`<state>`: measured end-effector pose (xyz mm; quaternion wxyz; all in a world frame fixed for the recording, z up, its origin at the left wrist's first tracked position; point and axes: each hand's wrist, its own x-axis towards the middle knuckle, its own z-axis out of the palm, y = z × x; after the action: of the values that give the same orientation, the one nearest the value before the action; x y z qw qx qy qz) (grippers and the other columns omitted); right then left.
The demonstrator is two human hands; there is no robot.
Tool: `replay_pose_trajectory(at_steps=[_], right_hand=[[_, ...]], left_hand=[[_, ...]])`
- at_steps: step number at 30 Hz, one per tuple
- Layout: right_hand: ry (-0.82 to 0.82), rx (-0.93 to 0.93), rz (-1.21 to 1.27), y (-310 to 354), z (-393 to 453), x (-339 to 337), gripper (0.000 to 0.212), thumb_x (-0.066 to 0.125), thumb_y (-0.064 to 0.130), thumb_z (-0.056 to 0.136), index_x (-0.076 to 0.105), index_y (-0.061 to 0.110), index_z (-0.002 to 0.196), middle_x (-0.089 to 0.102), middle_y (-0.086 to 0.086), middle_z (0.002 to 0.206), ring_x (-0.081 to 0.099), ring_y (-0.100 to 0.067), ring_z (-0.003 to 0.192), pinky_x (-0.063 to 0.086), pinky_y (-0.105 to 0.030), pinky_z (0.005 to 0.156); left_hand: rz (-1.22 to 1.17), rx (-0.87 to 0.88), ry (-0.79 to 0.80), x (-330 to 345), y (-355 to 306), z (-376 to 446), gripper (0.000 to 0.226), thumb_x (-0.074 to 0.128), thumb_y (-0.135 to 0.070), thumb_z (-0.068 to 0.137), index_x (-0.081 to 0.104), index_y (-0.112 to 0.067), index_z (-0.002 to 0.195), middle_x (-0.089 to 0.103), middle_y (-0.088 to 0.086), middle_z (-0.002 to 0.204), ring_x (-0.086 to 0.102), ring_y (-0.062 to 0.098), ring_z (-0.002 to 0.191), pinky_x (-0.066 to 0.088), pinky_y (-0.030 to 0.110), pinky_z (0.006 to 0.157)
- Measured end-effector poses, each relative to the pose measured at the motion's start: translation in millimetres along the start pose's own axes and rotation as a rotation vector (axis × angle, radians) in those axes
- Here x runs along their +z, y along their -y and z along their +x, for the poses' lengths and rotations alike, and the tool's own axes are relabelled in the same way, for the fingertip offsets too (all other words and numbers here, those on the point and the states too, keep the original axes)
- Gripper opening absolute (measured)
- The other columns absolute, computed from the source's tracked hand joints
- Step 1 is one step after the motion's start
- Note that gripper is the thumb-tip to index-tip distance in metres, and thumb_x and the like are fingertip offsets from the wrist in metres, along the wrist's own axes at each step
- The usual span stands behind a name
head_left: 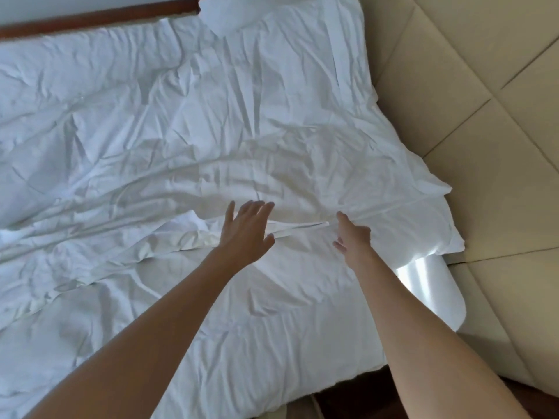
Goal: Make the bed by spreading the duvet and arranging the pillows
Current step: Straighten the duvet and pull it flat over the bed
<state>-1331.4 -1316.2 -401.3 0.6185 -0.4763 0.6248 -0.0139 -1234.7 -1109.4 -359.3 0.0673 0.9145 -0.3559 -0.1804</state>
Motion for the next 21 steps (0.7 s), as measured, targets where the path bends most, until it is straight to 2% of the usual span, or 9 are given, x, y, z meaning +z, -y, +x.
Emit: replay_pose_trajectory(at_steps=[2, 3, 6, 9, 13, 16, 18, 19, 21], right_hand=[[0.018, 0.047, 0.088, 1, 31, 1, 0.067, 0.073, 0.044, 0.082, 0.045, 0.006, 0.129, 0.054, -0.010, 0.115, 0.058, -0.022, 0.096, 0.055, -0.033, 0.073], [0.043, 0.050, 0.119, 0, 44, 4, 0.068, 0.076, 0.044, 0.080, 0.048, 0.003, 0.127, 0.057, -0.010, 0.110, 0.061, -0.021, 0.091, 0.056, -0.032, 0.071], [0.117, 0.065, 0.259, -6, 73, 21, 0.066, 0.082, 0.036, 0.077, 0.051, 0.003, 0.126, 0.067, -0.014, 0.112, 0.070, -0.025, 0.093, 0.061, -0.039, 0.075], [0.180, 0.066, 0.396, -13, 87, 42, 0.060, 0.081, 0.027, 0.079, 0.051, 0.014, 0.130, 0.069, -0.010, 0.116, 0.072, -0.024, 0.094, 0.062, -0.043, 0.070], [0.091, 0.049, 0.588, -21, 98, 68, 0.048, 0.075, 0.024, 0.086, 0.048, 0.027, 0.125, 0.068, -0.004, 0.113, 0.070, -0.027, 0.095, 0.058, -0.054, 0.081], [0.022, -0.080, 0.654, -18, 97, 73, 0.057, 0.068, 0.022, 0.088, 0.042, 0.031, 0.138, 0.063, -0.001, 0.125, 0.067, -0.027, 0.105, 0.053, -0.056, 0.091], [-0.036, -0.246, 0.600, -13, 91, 65, 0.063, 0.063, 0.018, 0.090, 0.036, 0.027, 0.146, 0.056, 0.005, 0.133, 0.062, -0.021, 0.113, 0.051, -0.043, 0.100], [-0.076, -0.323, 0.549, -10, 87, 58, 0.064, 0.060, 0.012, 0.092, 0.032, 0.020, 0.149, 0.052, 0.005, 0.135, 0.058, -0.017, 0.117, 0.048, -0.031, 0.102], [-0.157, -0.424, 0.485, -2, 79, 40, 0.062, 0.054, 0.001, 0.095, 0.027, 0.007, 0.151, 0.047, 0.002, 0.133, 0.052, -0.011, 0.119, 0.043, -0.007, 0.095]], left_hand=[[0.013, -0.019, 0.029, 15, -3, 31, 0.066, 0.055, -0.044, 0.094, 0.029, -0.025, 0.150, 0.024, 0.001, 0.160, 0.017, 0.023, 0.149, 0.008, 0.054, 0.120], [-0.027, -0.042, 0.064, 23, -5, 44, 0.062, 0.055, -0.046, 0.094, 0.033, -0.025, 0.148, 0.022, 0.001, 0.160, 0.018, 0.025, 0.149, 0.015, 0.055, 0.118], [-0.128, -0.160, 0.232, 52, -5, 69, 0.044, 0.048, -0.049, 0.097, 0.054, -0.022, 0.131, 0.019, 0.000, 0.161, 0.034, 0.033, 0.140, 0.034, 0.052, 0.108], [-0.123, -0.182, 0.354, 80, -3, 68, 0.043, 0.038, -0.046, 0.102, 0.061, -0.019, 0.128, 0.021, 0.000, 0.161, 0.046, 0.035, 0.133, 0.038, 0.048, 0.108], [-0.121, -0.153, 0.195, 88, 7, 65, 0.045, 0.046, -0.039, 0.101, 0.043, -0.021, 0.142, 0.037, 0.002, 0.150, 0.060, 0.033, 0.115, 0.046, 0.045, 0.098], [-0.067, -0.154, 0.107, 80, 8, 69, 0.075, 0.058, -0.045, 0.094, 0.016, -0.029, 0.154, 0.040, 0.005, 0.140, 0.063, 0.033, 0.103, 0.048, 0.046, 0.090], [-0.119, -0.205, 0.102, 76, 1, 72, 0.090, 0.065, -0.048, 0.089, 0.006, -0.033, 0.155, 0.039, 0.006, 0.135, 0.060, 0.035, 0.104, 0.048, 0.047, 0.087], [-0.148, -0.233, 0.111, 73, -5, 74, 0.092, 0.067, -0.048, 0.087, 0.007, -0.033, 0.155, 0.039, 0.007, 0.134, 0.059, 0.037, 0.106, 0.047, 0.048, 0.087], [-0.124, -0.256, 0.142, 68, -20, 79, 0.088, 0.068, -0.049, 0.085, 0.017, -0.028, 0.153, 0.040, 0.008, 0.133, 0.056, 0.040, 0.111, 0.046, 0.048, 0.088]])
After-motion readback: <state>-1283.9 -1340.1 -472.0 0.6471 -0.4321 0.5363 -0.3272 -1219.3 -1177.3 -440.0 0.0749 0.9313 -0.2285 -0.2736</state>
